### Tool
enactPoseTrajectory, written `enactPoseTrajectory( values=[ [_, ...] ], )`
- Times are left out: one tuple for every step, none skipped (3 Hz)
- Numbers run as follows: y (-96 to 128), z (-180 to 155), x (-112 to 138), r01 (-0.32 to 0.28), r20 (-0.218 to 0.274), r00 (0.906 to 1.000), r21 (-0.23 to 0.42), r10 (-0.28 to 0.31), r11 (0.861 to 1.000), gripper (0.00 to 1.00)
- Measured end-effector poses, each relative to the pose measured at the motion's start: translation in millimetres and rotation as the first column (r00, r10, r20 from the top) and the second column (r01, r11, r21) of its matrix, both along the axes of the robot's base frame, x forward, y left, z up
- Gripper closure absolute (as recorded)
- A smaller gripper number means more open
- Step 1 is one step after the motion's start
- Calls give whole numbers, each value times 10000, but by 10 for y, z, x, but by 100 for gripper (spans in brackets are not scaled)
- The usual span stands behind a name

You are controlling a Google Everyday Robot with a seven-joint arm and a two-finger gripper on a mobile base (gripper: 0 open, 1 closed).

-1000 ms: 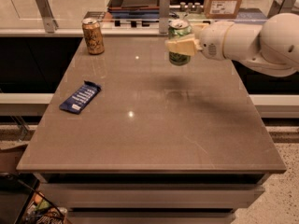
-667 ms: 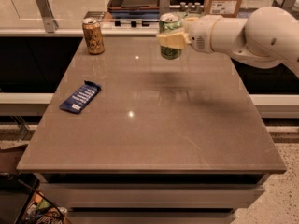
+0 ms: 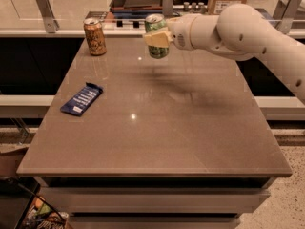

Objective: Move green can near orange can

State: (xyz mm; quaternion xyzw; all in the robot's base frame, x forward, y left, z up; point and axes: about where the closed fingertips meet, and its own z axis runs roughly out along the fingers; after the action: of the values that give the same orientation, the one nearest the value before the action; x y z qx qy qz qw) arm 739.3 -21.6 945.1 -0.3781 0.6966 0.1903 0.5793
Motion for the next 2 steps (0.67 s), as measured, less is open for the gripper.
enactPoseTrajectory(
  values=[
    [215,-81,188,-114,-78,9999,431,117,9990,100],
    [409,-101,347,-326,65,9995,1252,320,9916,100]
  ],
)
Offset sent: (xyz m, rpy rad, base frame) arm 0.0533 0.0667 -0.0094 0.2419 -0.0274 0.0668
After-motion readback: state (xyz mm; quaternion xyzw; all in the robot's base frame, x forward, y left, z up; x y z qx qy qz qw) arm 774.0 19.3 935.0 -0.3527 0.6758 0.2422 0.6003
